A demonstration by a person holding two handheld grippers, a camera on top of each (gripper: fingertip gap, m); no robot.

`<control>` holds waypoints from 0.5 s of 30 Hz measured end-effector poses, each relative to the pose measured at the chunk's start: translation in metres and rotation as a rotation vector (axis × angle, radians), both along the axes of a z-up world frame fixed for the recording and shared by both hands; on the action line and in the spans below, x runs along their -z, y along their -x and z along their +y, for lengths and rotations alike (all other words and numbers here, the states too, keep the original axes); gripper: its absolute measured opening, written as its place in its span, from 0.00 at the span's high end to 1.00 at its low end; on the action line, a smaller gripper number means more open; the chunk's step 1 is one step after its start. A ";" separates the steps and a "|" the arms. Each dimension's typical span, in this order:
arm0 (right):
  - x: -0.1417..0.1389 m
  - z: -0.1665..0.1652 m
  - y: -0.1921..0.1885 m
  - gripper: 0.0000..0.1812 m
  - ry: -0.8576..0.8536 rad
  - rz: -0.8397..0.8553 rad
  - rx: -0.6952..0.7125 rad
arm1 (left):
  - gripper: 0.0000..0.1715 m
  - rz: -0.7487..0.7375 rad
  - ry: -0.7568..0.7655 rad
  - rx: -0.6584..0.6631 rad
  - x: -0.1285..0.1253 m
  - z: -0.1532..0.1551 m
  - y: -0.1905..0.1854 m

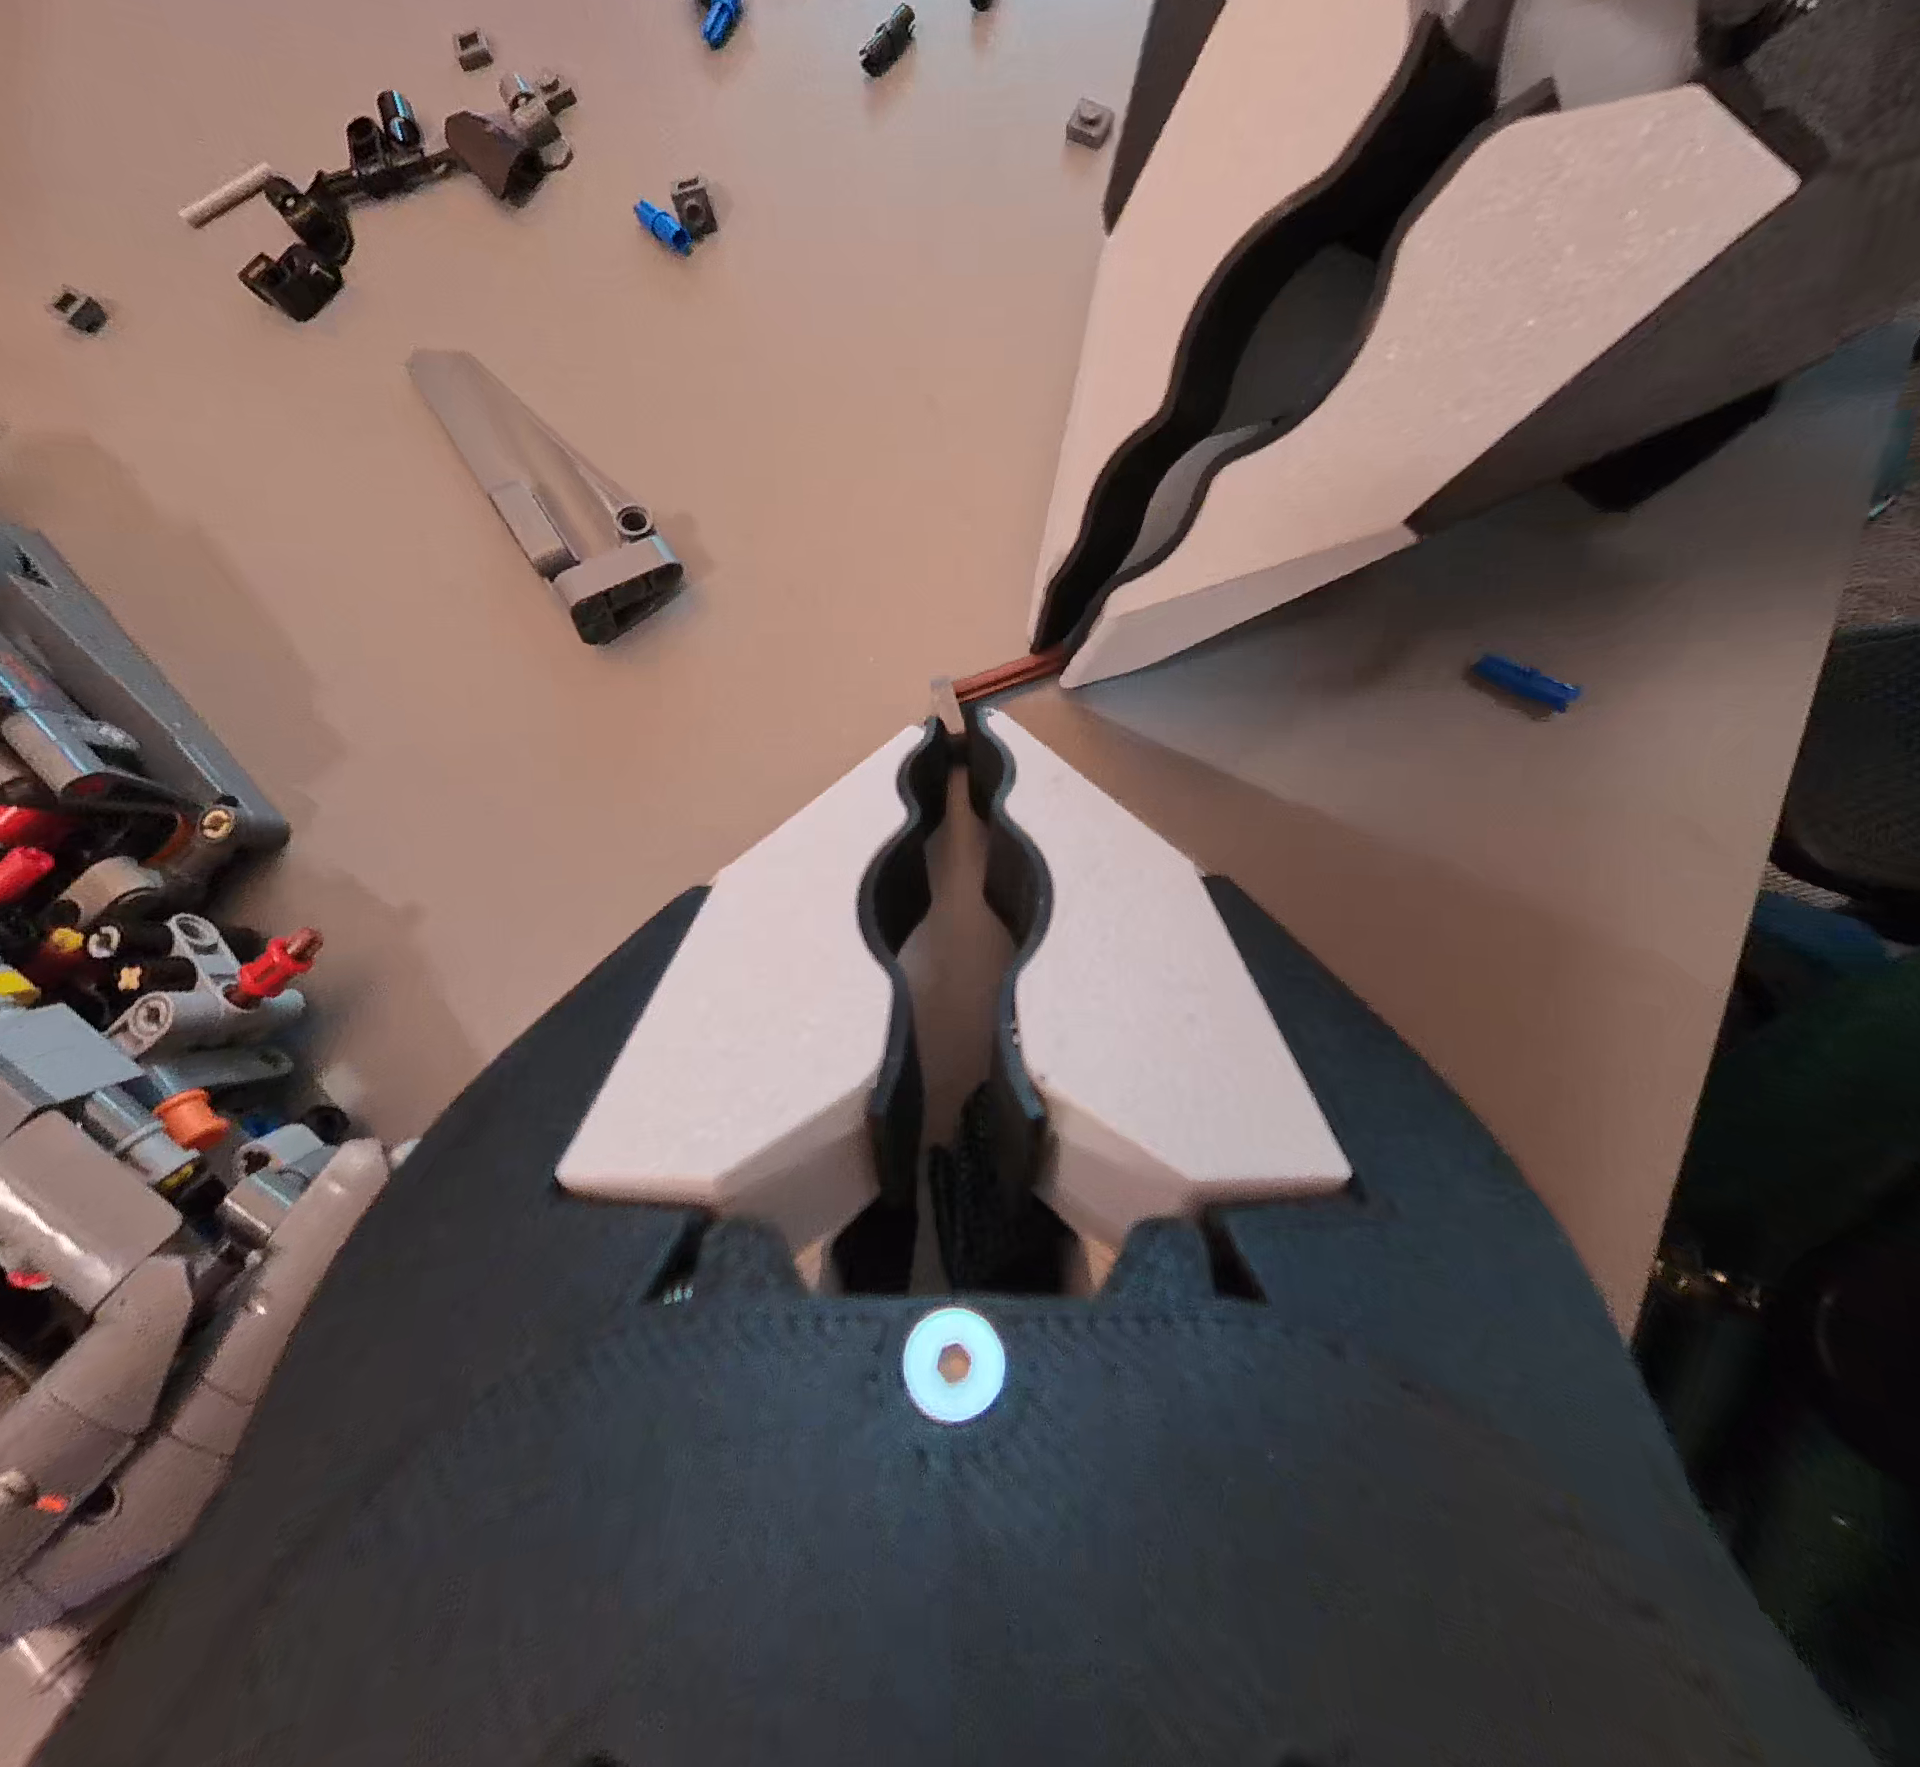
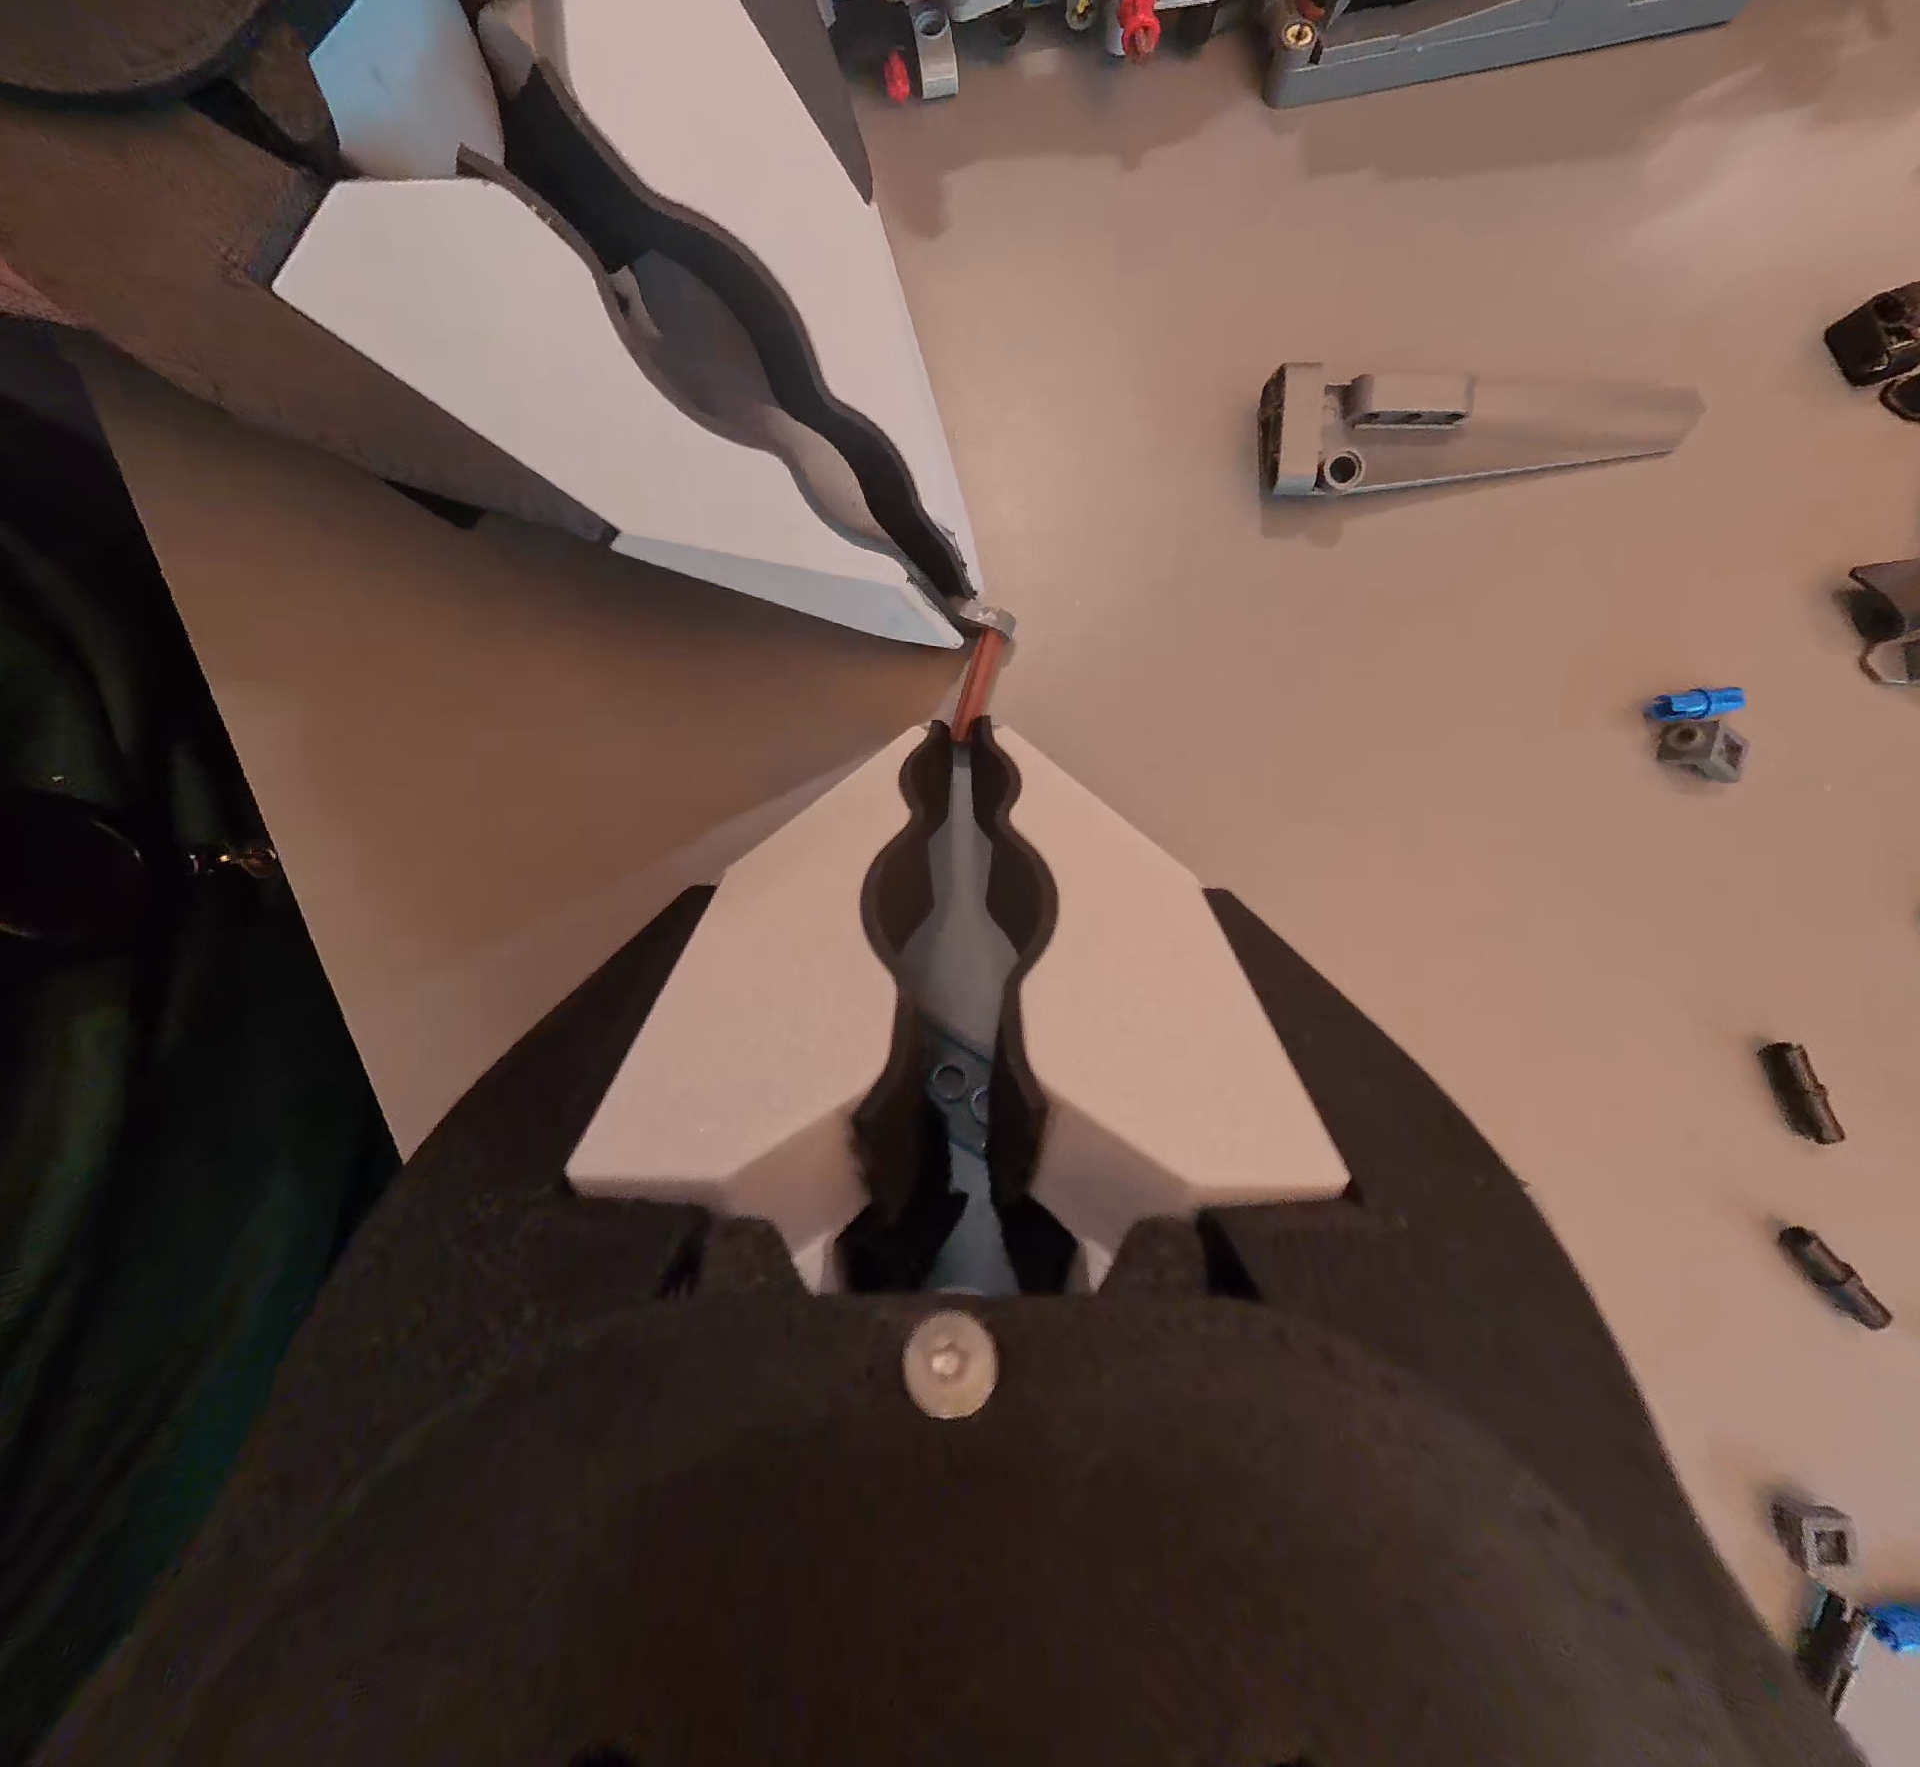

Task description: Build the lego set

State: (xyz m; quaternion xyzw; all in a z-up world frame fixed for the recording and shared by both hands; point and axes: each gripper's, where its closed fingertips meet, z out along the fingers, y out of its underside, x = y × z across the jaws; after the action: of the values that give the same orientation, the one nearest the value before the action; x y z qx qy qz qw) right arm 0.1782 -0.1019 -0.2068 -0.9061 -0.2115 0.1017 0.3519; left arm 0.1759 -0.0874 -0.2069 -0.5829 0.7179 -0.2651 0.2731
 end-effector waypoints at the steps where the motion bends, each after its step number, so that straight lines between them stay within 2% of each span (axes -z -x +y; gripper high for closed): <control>1: 0.000 0.000 0.000 0.99 0.004 0.009 -0.003 | 0.99 0.001 -0.006 0.001 0.000 0.000 0.000; 5: 0.000 0.002 0.001 0.99 0.010 0.011 0.000 | 0.99 0.001 -0.064 0.016 0.000 -0.001 -0.001; 15: 0.000 0.006 0.002 0.99 0.009 0.011 -0.017 | 0.99 0.001 -0.044 0.025 0.000 0.000 -0.001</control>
State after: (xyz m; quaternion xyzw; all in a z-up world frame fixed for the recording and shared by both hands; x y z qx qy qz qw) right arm 0.1761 -0.0958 -0.2065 -0.9053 -0.2168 0.1107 0.3481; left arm 0.1767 -0.0877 -0.2069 -0.5677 0.7311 -0.2522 0.2820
